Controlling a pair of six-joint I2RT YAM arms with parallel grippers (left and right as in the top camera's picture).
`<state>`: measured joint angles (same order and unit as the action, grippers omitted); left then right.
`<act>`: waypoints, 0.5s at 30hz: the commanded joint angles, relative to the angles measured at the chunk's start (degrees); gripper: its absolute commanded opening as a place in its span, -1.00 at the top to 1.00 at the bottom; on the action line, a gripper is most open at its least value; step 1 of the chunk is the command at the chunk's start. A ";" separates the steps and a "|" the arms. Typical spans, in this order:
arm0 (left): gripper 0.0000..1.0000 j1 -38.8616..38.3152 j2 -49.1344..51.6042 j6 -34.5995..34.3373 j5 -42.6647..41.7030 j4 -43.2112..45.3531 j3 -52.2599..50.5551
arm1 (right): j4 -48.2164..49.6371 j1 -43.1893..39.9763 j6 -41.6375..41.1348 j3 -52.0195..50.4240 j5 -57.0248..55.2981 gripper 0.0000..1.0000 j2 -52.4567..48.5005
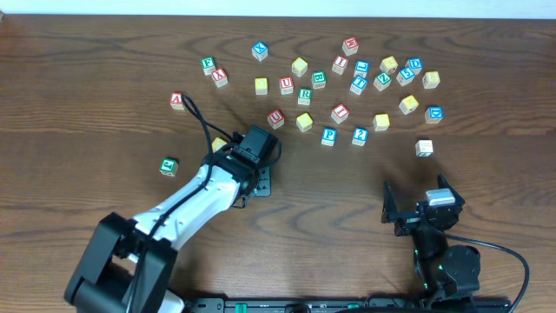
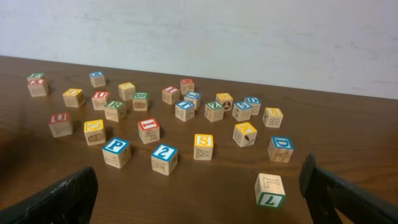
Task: Spell out NEURIPS
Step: 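Lower the red E block beside the green N block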
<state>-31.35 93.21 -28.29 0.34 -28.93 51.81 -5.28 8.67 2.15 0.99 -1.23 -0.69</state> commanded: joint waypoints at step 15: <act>0.85 -0.22 1.09 0.79 0.35 1.60 -0.79 | -0.09 -0.59 0.70 -0.17 -0.09 -0.98 0.31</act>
<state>-31.35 93.78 -28.27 0.34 -27.79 51.81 -5.28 8.67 2.15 0.99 -1.23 -0.69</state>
